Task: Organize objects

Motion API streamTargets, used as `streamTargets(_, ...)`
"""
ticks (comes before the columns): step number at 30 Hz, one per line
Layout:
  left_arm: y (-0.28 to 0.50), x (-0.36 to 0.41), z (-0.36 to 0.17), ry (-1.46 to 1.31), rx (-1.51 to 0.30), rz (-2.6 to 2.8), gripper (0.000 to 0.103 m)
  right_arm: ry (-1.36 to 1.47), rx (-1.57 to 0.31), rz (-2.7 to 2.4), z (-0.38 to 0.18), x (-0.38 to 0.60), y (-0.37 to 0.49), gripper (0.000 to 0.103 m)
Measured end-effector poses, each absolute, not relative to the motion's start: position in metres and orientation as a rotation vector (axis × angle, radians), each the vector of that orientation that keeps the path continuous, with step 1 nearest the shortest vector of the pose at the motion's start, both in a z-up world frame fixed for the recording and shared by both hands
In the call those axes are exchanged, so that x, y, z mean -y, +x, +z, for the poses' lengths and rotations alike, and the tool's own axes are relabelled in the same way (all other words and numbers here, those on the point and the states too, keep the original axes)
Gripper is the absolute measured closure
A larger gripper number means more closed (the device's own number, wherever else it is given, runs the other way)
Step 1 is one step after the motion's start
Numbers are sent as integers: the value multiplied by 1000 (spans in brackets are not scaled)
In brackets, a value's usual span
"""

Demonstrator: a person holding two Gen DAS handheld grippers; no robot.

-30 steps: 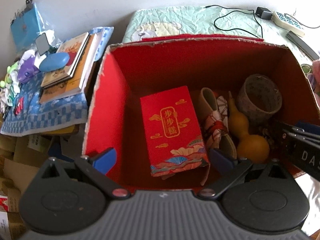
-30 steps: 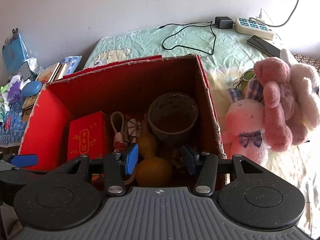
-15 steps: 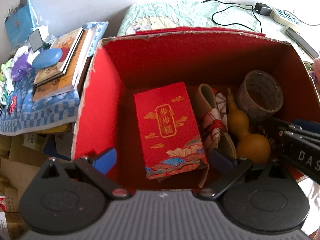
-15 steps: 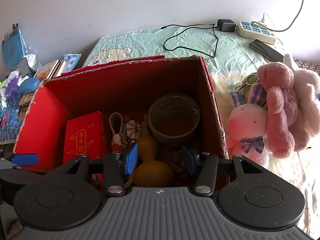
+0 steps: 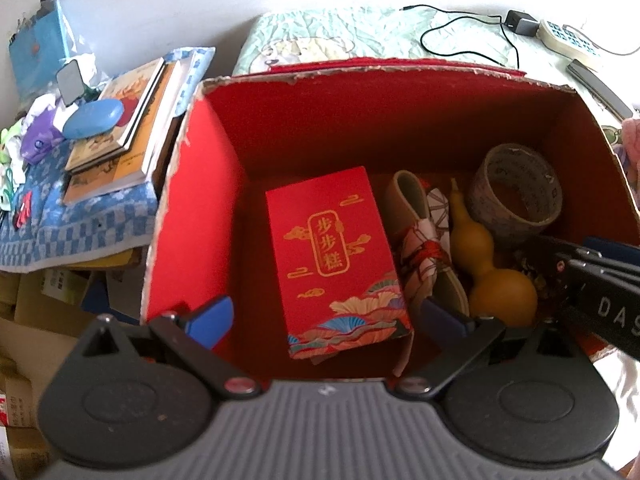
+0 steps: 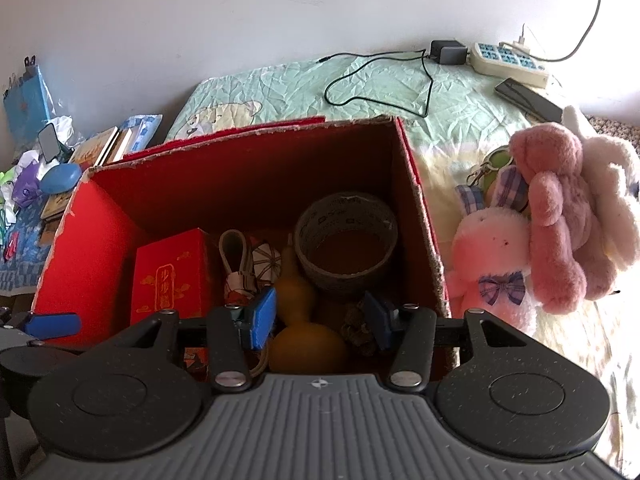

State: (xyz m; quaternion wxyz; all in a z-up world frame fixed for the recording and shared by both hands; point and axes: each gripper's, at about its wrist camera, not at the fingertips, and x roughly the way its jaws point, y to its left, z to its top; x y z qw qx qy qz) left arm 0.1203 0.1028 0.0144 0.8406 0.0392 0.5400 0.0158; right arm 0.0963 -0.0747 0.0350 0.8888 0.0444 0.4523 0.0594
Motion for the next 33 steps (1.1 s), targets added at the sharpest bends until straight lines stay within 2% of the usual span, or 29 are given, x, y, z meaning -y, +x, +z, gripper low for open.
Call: streamTargets(33, 100, -102, 36, 86, -1051, 44, 2, 128, -866, 103, 48, 83, 74, 50)
